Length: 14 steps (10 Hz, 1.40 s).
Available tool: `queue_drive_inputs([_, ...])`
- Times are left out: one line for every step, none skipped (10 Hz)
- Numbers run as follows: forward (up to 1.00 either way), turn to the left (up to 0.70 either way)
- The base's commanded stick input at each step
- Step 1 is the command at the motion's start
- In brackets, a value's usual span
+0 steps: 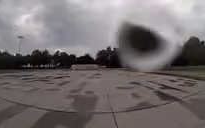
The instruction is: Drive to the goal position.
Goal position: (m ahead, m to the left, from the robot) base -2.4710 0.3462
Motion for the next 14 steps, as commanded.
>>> queue_drive_inputs([0.70,0.00])
queue_drive_inputs([0.70,0.00])
queue_drive_inputs([0.70,0.00])
queue_drive_inputs([0.70,0.00])
queue_drive_inputs([0.70,0.00])
queue_drive_inputs([0.70,0.00])
queue_drive_inputs([0.70,0.02])
queue_drive_inputs([0.70,0.01])
queue_drive_inputs([0.70,0.00])
queue_drive_inputs([0.70,0.00])
queue_drive_inputs([0.70,0.00])
queue_drive_inputs([0.70,0.00])
queue_drive_inputs([0.70,0.00])
queue_drive_inputs([0.70,0.00])
